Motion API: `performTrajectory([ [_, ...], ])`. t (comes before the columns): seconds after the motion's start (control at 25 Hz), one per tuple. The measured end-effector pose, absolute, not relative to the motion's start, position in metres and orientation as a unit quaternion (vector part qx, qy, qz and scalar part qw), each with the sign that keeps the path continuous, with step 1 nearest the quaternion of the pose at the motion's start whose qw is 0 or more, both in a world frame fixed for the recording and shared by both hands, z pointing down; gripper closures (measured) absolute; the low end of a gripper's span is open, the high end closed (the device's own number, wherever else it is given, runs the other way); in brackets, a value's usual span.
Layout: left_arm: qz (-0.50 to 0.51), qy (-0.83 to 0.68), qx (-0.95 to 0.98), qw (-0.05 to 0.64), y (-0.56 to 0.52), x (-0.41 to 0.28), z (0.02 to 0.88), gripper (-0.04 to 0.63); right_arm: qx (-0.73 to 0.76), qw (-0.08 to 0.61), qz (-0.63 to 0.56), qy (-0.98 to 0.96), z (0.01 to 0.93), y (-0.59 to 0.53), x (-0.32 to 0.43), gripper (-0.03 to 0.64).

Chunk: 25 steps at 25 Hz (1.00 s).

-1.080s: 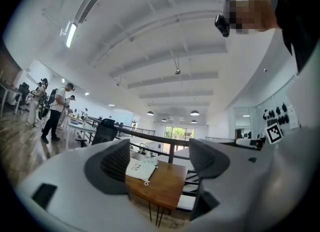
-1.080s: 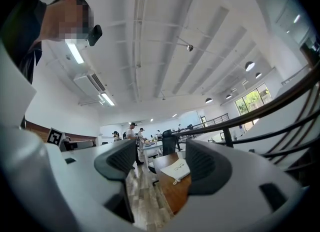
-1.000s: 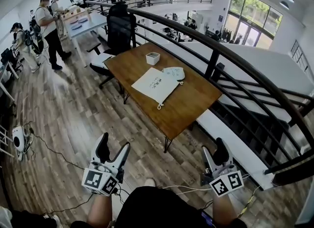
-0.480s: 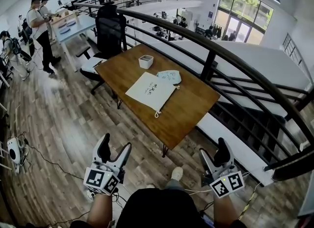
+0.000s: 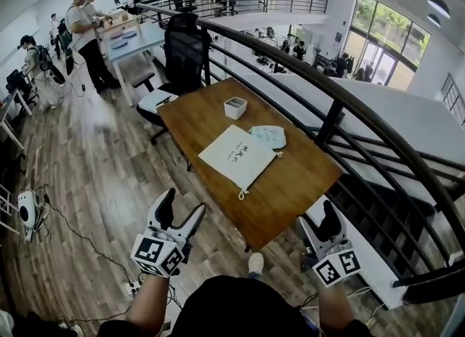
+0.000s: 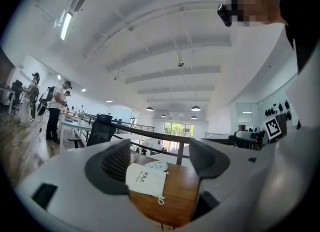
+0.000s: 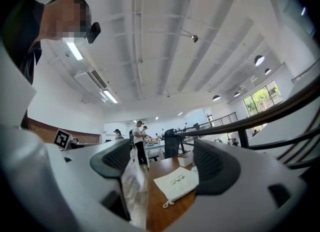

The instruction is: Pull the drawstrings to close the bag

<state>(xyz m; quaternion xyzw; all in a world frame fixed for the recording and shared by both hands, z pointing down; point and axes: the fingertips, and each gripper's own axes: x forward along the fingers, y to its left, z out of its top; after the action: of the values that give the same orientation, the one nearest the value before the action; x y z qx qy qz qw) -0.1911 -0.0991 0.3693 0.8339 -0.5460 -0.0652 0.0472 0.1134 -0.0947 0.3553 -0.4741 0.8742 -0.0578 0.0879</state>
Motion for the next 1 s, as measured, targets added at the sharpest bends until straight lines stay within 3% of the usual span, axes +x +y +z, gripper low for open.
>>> performTrajectory([
  [0.28,-0.035,-0.55,0.832,0.071,-0.156,-0.157,0.392,0.232,-0.447,0.087,-0.067,0.888,0.365,-0.167,0.125,0.241],
  [0.6,0.053,-0.528,0.837,0.135,-0.21,-0.096,0.482,0.236,-0.441,0.069,-0.104,0.889,0.401,-0.229,0.154,0.245],
  [0.84,0.103,-0.527,0.819,0.203,-0.232,-0.064,0.55,0.273,-0.436,0.039,-0.133,0.889,0.424,-0.254,0.181,0.247],
  [1.0,0.149,-0.539,0.802,0.21,-0.244,-0.053,0.583,0.34,-0.439,0.025,-0.154,0.885,0.442,-0.261,0.203,0.249],
])
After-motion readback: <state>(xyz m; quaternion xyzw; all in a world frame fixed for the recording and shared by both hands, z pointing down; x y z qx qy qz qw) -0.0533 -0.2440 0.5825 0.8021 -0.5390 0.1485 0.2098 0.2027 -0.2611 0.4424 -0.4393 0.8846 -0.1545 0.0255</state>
